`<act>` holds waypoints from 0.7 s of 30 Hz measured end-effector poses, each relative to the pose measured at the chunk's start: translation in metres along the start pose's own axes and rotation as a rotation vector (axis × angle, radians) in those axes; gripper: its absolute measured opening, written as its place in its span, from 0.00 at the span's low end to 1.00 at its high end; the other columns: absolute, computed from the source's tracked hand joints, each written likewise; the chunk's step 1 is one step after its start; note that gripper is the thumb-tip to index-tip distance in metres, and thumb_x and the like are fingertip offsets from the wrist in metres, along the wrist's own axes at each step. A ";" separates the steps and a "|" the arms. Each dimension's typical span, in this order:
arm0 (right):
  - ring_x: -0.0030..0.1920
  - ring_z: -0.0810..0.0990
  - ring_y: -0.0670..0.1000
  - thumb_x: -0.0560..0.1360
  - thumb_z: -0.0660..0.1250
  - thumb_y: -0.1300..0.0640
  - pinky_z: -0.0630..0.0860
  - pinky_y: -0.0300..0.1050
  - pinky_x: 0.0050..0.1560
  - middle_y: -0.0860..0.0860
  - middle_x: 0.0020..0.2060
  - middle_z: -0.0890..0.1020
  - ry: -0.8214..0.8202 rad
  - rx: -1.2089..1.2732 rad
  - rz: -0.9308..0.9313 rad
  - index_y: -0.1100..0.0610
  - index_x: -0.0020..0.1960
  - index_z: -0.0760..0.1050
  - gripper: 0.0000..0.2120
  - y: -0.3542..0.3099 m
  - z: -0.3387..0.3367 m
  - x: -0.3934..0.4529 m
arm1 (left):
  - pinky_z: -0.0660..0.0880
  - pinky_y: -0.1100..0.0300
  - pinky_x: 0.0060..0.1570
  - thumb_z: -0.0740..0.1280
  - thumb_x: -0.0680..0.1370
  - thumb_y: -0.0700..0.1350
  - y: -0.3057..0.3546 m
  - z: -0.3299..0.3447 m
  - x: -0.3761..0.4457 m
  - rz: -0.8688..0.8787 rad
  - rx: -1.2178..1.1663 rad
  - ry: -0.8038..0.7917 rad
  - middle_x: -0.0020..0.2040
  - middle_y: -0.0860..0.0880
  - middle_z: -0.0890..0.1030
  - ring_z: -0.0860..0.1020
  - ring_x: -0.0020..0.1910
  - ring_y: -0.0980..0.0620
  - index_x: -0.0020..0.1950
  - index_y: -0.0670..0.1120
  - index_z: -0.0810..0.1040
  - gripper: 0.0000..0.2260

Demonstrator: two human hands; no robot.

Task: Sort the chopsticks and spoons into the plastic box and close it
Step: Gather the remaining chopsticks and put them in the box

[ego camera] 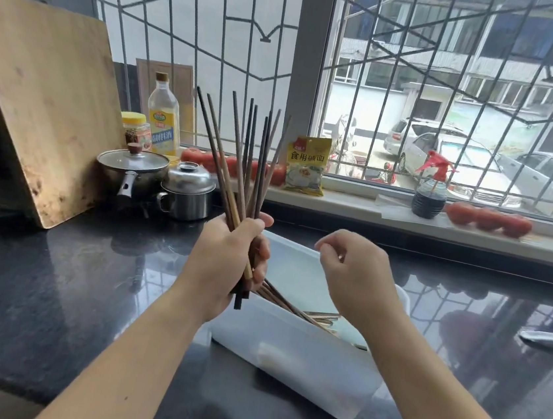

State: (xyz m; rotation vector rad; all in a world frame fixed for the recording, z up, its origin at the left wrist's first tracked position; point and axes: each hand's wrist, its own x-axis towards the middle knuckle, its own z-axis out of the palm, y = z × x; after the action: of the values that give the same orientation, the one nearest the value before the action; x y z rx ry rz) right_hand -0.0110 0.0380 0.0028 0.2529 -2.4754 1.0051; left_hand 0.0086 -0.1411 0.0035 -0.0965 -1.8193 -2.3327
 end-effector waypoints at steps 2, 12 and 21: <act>0.40 0.77 0.42 0.82 0.62 0.57 0.70 0.38 0.39 0.42 0.39 0.80 0.027 0.093 -0.002 0.52 0.50 0.82 0.09 -0.002 -0.002 -0.001 | 0.67 0.58 0.24 0.62 0.84 0.41 0.000 -0.003 -0.001 0.026 0.088 -0.063 0.36 0.40 0.78 0.71 0.25 0.46 0.58 0.39 0.76 0.07; 0.39 0.79 0.46 0.82 0.64 0.52 0.76 0.42 0.39 0.45 0.37 0.81 -0.099 0.262 -0.117 0.44 0.44 0.75 0.08 -0.009 -0.001 -0.004 | 0.67 0.58 0.24 0.67 0.83 0.38 0.002 -0.003 -0.005 0.121 0.393 -0.308 0.40 0.42 0.85 0.75 0.26 0.46 0.53 0.45 0.76 0.02; 0.46 0.77 0.57 0.75 0.65 0.59 0.78 0.47 0.53 0.56 0.52 0.83 -0.769 -0.642 0.073 0.59 0.56 0.80 0.11 0.015 0.016 -0.001 | 0.68 0.58 0.24 0.64 0.85 0.41 -0.002 -0.004 0.002 0.043 0.055 0.026 0.37 0.42 0.78 0.70 0.24 0.48 0.53 0.40 0.72 0.04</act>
State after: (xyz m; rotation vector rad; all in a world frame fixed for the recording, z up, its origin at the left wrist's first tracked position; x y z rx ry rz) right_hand -0.0207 0.0375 -0.0170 0.3862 -3.3530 0.0590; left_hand 0.0069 -0.1450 0.0009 -0.0959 -1.8487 -2.2427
